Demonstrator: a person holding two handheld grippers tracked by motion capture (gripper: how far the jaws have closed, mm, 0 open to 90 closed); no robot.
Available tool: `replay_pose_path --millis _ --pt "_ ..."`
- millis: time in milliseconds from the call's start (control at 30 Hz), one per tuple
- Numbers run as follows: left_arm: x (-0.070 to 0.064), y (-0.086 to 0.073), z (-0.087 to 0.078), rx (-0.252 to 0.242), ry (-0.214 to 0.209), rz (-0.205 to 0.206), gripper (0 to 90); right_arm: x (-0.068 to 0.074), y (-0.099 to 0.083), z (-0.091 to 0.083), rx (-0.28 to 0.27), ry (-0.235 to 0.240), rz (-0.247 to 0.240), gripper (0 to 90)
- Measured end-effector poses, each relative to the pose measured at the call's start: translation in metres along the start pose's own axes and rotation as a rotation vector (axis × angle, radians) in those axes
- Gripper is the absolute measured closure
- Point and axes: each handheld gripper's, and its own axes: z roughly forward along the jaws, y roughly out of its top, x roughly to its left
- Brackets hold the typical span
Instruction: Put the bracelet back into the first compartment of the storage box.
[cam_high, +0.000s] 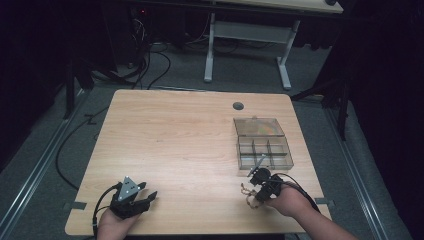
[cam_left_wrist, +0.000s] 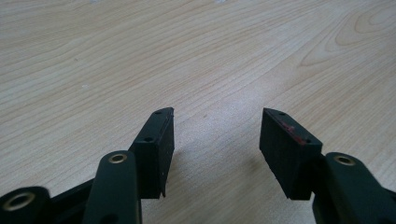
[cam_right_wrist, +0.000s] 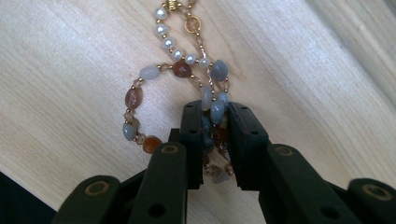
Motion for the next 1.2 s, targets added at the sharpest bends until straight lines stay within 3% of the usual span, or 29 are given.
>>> replay_pose_path --millis 33,233,600,1200 --pt "0.0 0.0 0.0 0.003 -0.001 0.0 45.3 0.0 0.0 0.0 0.001 -0.004 -0.032 78.1" --pt "0.0 0.0 0.0 0.002 -0.001 -0.001 45.3 -0.001 0.0 -0.001 -0.004 0.006 -0.037 82.6" --pt "0.0 0.0 0.0 -0.002 -0.001 0.0 45.2 -0.005 0.0 -0.009 -0.007 0.019 -0.048 82.8" --pt "0.0 0.0 0.0 0.001 -0.002 0.003 45.1 -0.02 -0.002 -0.04 -0.025 0.04 -0.063 82.8"
